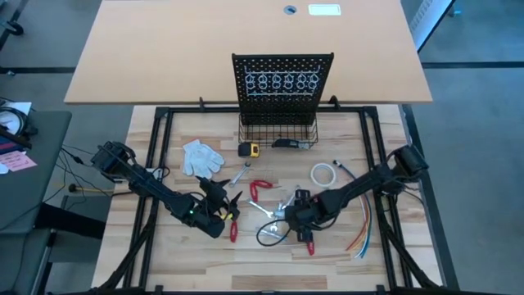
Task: Hang tools onto peg board
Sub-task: Put the gray cutter into the black wire basket of the peg board
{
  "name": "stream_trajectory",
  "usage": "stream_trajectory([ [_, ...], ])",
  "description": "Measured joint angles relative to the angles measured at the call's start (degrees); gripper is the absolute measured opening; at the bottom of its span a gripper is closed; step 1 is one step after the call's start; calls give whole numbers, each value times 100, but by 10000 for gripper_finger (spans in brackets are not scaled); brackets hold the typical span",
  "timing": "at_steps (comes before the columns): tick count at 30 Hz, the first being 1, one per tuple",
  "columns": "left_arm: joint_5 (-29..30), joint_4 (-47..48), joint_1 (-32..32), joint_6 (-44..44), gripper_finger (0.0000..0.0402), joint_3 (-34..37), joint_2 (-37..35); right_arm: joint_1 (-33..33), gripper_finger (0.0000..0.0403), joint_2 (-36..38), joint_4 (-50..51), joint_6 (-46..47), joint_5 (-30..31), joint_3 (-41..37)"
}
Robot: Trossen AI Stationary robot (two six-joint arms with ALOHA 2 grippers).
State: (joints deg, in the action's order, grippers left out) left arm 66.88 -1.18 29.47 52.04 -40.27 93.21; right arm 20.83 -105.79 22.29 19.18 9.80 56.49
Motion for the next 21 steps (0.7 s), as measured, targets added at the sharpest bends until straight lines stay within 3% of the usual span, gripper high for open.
stream_trajectory([
  [4, 53, 8, 0, -80, 299, 0, 0, -86, 143, 37, 32, -196, -28, -7],
  [9, 108, 13, 0, -182, 299, 0, 0, -98, 141, 400, 140, -481, 90, -42],
  [15, 119, 13, 4, -190, 299, 0, 0, -213, 141, 1608, 487, -1157, 1183, -17],
  [21, 122, 8, 7, -189, 299, 0, 0, -1091, 141, 2444, 556, -2698, 1551, 53],
])
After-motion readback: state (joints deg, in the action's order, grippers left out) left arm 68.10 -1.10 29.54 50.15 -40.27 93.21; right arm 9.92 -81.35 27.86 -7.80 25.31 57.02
